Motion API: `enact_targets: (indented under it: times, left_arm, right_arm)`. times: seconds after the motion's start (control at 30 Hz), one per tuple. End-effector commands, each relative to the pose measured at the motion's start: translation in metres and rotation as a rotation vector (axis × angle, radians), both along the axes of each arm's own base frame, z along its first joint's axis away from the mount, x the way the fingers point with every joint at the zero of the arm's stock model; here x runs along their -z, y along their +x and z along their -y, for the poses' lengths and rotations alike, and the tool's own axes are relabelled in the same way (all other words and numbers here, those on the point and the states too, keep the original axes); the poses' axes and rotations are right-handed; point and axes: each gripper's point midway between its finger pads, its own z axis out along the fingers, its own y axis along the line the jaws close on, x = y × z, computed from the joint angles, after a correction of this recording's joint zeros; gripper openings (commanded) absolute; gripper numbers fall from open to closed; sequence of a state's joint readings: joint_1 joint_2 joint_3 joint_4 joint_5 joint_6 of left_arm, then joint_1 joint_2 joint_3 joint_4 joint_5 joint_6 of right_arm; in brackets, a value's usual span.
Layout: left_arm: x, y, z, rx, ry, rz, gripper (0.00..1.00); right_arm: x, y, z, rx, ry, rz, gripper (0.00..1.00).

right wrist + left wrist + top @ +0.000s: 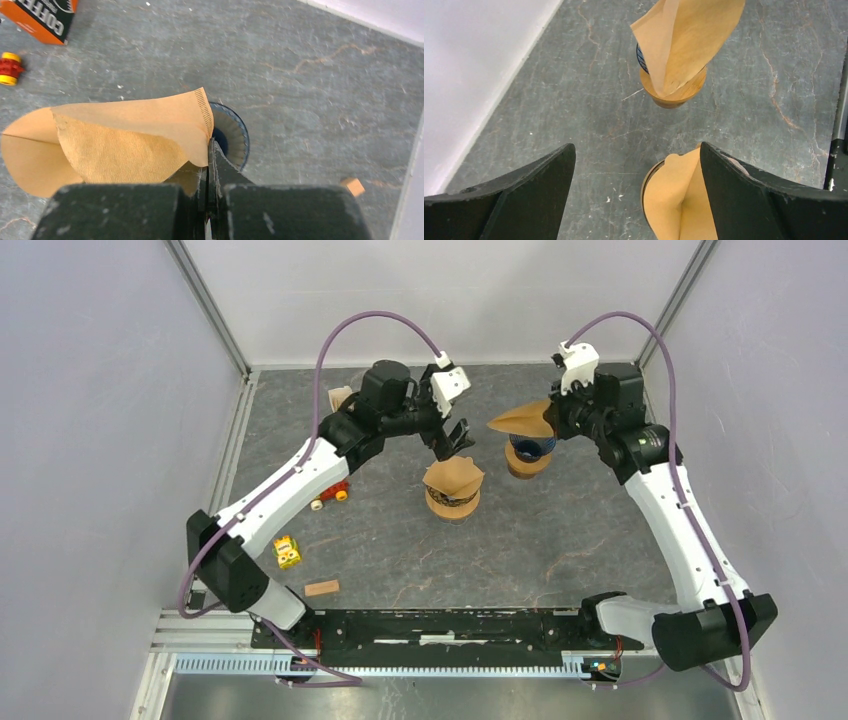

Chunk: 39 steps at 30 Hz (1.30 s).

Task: Place the coffee filter in the dripper
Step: Place the coffee filter in the coffee dripper.

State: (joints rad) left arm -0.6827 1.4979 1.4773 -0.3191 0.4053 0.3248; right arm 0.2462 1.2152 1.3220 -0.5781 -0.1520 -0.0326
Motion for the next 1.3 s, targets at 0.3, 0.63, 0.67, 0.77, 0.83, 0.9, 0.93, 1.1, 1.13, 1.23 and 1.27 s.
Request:
enact_targets:
  times: [0.3,0.63,0.67,0.77,0.83,0.9,0.93,1.1,1.13,1.23,1.27]
  left_arm:
    - [-0.015,0.007,0.070,0.032,-0.130,-0.175,1.00]
    - [-0.003,0.023,0.101,-0.005,-0.091,-0.165,0.99]
    - [0.000,0.027,0.102,-0.022,-0.081,-0.158,0.99]
    - [0.009,0.036,0.108,-0.042,-0.063,-0.149,0.99]
    - [0.014,0.039,0.113,-0.034,-0.058,-0.152,0.99]
    - [0.021,0.042,0.118,-0.030,-0.053,-0.162,0.99]
    - [0.025,0.044,0.121,-0.031,-0.050,-0.169,0.99]
    - [0.032,0.054,0.127,-0.048,-0.039,-0.164,0.99]
    - [0.032,0.056,0.127,-0.052,-0.037,-0.159,0.99]
    - [0.037,0.060,0.129,-0.057,-0.026,-0.152,0.99]
    - [0.038,0.061,0.130,-0.055,-0.023,-0.151,1.00]
  right_arm:
    - [0.033,-0.004,0.028,0.000,0.001,-0.174,0.00]
    - [0.051,0.001,0.028,-0.006,0.008,-0.227,0.05]
    - [0.051,0.002,0.029,-0.005,0.007,-0.227,0.06]
    - [0.054,0.003,0.030,-0.001,0.002,-0.234,0.07]
    - [0.058,0.003,0.031,0.003,-0.001,-0.244,0.07]
    - [0.060,0.005,0.031,0.004,-0.002,-0.248,0.08]
    - [0.061,0.006,0.031,0.004,-0.001,-0.252,0.08]
    - [0.066,0.007,0.031,0.003,-0.009,-0.263,0.13]
    - [0.066,0.008,0.032,0.002,-0.010,-0.260,0.14]
    - [0.066,0.009,0.032,0.002,-0.014,-0.258,0.18]
    - [0.066,0.008,0.032,0.001,-0.016,-0.258,0.20]
